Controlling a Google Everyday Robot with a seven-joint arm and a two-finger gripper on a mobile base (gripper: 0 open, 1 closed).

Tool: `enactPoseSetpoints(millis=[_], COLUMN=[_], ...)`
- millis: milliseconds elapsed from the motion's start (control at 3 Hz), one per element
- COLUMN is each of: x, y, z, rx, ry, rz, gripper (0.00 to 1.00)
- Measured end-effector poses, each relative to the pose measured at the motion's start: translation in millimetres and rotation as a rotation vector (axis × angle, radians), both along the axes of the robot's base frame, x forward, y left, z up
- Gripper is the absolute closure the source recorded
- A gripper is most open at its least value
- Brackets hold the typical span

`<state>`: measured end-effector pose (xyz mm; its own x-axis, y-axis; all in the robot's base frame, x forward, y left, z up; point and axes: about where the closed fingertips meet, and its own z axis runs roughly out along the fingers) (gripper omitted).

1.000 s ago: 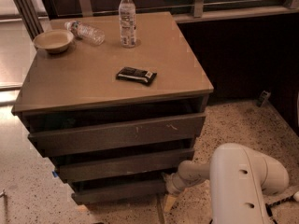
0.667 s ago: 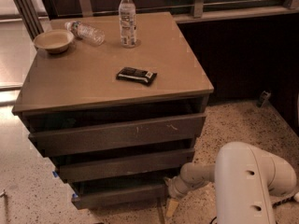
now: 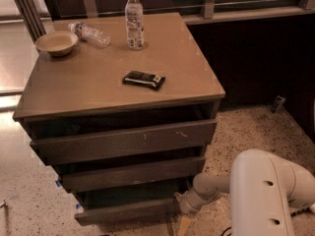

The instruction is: Open bottom drawer

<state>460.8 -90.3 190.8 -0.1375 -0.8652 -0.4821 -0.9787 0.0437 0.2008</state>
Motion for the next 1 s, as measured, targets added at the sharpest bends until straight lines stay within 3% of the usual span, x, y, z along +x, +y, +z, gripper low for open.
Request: enactPoseSetpoints(millis=[333, 667, 1000], x=[-29, -44, -44], y=[-9, -15, -15], z=[5, 15, 15], rx=[-0.001, -0.009, -0.009], ry=[0.115, 0.163, 0.164], rz=[0.005, 0.009, 0.01], gripper=[0.0, 0.0, 0.0])
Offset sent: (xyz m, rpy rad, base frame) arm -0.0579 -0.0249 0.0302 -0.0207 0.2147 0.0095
